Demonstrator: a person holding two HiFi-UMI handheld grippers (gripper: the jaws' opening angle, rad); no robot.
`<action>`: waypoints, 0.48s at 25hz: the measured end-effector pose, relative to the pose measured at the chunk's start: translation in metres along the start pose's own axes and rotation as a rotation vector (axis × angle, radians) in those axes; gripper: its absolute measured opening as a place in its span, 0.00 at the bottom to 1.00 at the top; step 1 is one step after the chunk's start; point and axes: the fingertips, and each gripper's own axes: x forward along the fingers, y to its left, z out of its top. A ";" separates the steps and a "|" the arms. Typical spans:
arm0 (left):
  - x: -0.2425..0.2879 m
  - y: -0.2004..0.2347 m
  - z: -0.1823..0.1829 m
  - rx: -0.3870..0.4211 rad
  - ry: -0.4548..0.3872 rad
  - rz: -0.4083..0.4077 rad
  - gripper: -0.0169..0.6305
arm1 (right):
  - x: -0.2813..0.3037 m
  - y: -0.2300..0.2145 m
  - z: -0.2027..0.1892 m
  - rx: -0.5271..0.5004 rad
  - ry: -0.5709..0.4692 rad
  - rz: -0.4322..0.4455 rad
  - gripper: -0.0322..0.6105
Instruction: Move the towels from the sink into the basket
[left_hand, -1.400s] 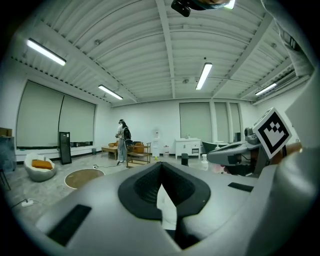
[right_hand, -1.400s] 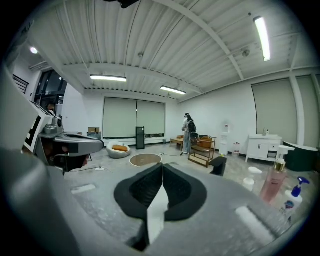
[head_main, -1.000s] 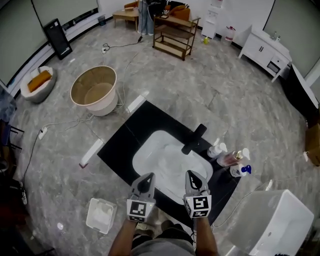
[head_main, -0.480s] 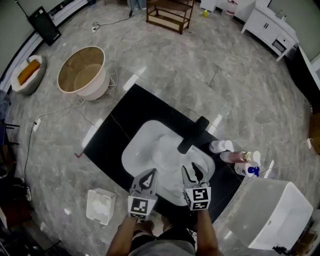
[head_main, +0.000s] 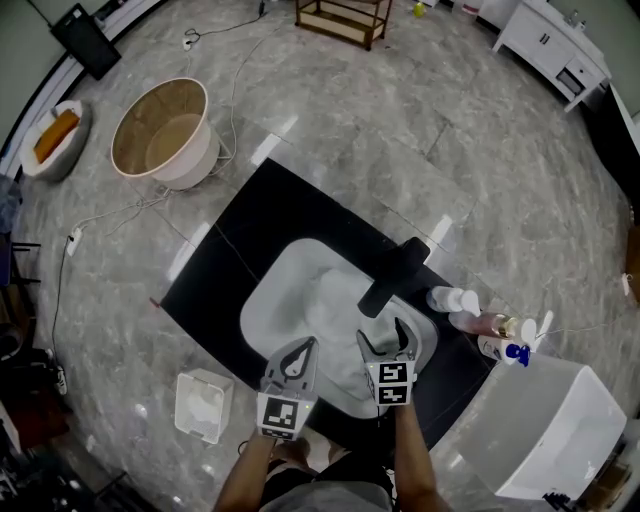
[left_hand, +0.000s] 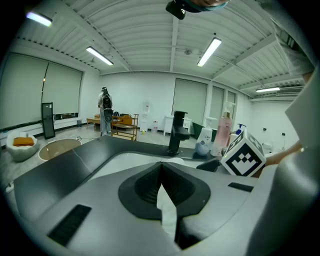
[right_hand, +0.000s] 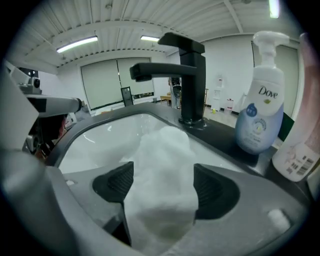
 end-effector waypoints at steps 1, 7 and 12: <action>0.002 0.000 -0.001 0.000 0.002 -0.001 0.04 | 0.004 -0.001 -0.003 -0.001 0.010 -0.002 0.63; 0.014 0.002 -0.012 -0.009 0.018 -0.006 0.04 | 0.030 -0.011 -0.028 0.014 0.065 -0.013 0.63; 0.021 0.002 -0.019 -0.012 0.030 -0.009 0.04 | 0.048 -0.013 -0.041 0.014 0.092 -0.003 0.63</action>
